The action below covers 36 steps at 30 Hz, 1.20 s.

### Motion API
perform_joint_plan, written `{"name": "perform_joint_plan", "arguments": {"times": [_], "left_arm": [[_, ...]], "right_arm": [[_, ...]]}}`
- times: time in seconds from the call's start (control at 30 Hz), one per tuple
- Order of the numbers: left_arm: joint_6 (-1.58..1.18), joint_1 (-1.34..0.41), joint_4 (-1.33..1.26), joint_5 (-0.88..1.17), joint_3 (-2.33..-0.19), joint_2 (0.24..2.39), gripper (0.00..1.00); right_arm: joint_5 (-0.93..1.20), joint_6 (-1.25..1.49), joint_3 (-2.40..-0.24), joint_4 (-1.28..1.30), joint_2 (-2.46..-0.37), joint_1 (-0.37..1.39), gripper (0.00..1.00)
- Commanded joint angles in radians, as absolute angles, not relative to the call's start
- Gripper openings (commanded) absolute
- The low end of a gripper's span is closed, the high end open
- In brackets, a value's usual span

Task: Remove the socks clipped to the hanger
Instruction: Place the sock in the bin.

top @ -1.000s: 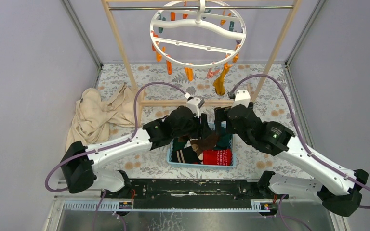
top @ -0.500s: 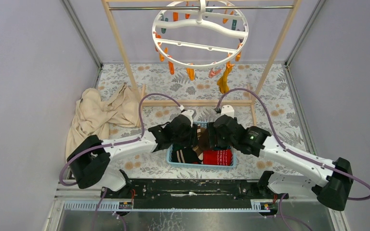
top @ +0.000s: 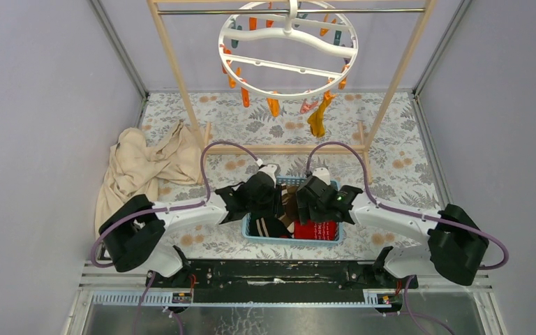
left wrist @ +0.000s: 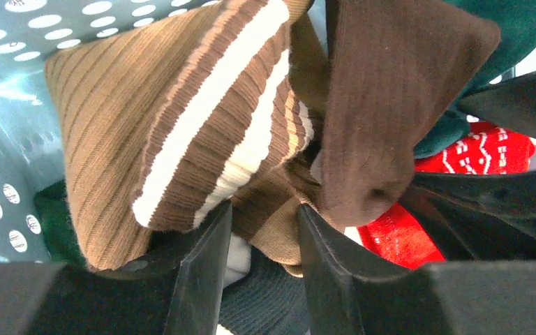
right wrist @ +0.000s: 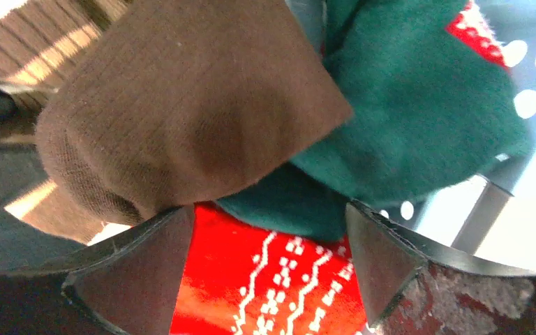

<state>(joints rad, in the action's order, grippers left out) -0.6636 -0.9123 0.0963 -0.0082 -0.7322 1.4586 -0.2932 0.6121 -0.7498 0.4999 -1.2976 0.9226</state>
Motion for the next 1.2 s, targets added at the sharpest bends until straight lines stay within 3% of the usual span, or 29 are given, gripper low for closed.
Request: {"name": "perform_joint_plan", "arguments": {"times": [0.0,0.7,1.17], "left_arm": [[-0.675,-0.899,0.027,-0.039,-0.710,1.479,0.47],[-0.606,-0.790,-0.044,-0.005,-0.720,1.526,0.45],[-0.640,-0.781,0.181,0.075,-0.827,1.386,0.49]], "right_arm": [[-0.218,0.617,-0.725,0.391,-1.351,0.860,0.87],[-0.189,0.493,-0.877,0.328,-1.519,0.726,0.87],[-0.174,0.468,-0.896,0.496,-1.281,0.727,0.94]]}}
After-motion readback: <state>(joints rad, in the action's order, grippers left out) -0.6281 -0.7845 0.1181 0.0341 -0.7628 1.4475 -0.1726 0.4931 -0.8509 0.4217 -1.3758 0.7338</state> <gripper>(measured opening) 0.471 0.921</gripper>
